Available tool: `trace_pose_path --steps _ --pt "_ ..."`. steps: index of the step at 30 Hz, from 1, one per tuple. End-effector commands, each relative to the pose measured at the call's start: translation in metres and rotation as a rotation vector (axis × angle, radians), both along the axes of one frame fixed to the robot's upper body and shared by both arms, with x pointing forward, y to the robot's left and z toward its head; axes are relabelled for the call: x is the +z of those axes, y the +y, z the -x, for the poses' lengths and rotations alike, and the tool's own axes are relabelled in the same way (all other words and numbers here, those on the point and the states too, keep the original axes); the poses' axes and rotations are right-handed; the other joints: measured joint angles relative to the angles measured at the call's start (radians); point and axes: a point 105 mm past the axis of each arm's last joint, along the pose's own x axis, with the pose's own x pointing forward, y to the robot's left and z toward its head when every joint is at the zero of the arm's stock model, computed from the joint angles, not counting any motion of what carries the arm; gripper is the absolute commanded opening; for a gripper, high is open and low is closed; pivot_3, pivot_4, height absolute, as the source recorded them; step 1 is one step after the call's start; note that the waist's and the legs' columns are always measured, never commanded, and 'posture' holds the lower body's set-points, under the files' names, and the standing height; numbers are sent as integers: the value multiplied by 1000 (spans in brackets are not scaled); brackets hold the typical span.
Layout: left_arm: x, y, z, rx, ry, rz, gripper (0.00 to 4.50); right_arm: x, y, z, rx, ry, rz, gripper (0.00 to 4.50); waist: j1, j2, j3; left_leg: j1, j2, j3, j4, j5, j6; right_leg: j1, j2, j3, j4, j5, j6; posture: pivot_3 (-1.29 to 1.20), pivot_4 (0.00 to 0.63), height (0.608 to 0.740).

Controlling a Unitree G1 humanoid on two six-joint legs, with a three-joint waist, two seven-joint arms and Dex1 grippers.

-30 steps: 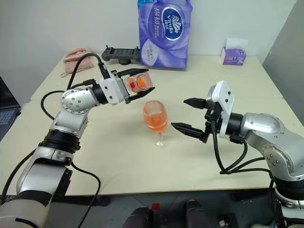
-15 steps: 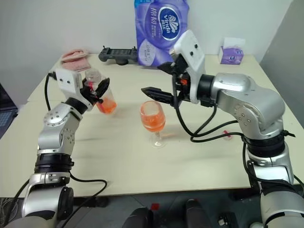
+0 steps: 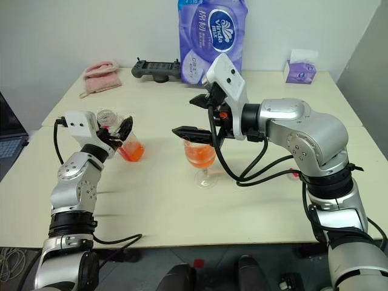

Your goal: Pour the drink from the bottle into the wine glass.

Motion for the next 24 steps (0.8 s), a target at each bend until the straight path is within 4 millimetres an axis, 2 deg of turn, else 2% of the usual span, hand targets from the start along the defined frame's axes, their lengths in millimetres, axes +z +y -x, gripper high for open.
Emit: trace_pose_path --steps 1,5,9,14,22,24 --pt "13 7 7 40 -47 -9 4471 16 0 5 10 -78 -18 4500 0 0 0 0 0 0 0 0 0 0 0 0 0 0 0 0 150 740" --pt "12 9 12 57 -46 -5 4471 16 -1 4 4 -82 -20 4500 0 0 0 0 0 0 0 0 0 0 0 0 0 0 0 0 150 740" --pt "4 3 17 40 -11 -8 4471 16 -5 2 -9 -89 -19 4500 0 0 0 0 0 0 0 0 0 0 0 0 -1 0 0 0 150 740" --pt "6 0 23 37 -8 -1 4471 16 -8 0 -16 -97 -15 4500 0 0 0 0 0 0 0 0 0 0 0 0 -1 0 0 0 150 740" --pt "29 12 50 64 -30 -16 4471 18 -13 -5 -23 -116 -13 4500 0 0 0 0 1 0 -1 0 0 0 0 0 -1 0 0 0 150 740" --pt "41 24 60 103 -49 -35 4471 19 -16 -7 -28 -122 -9 4500 -1 0 0 0 1 0 -1 0 0 0 0 0 -1 0 0 0 150 740"
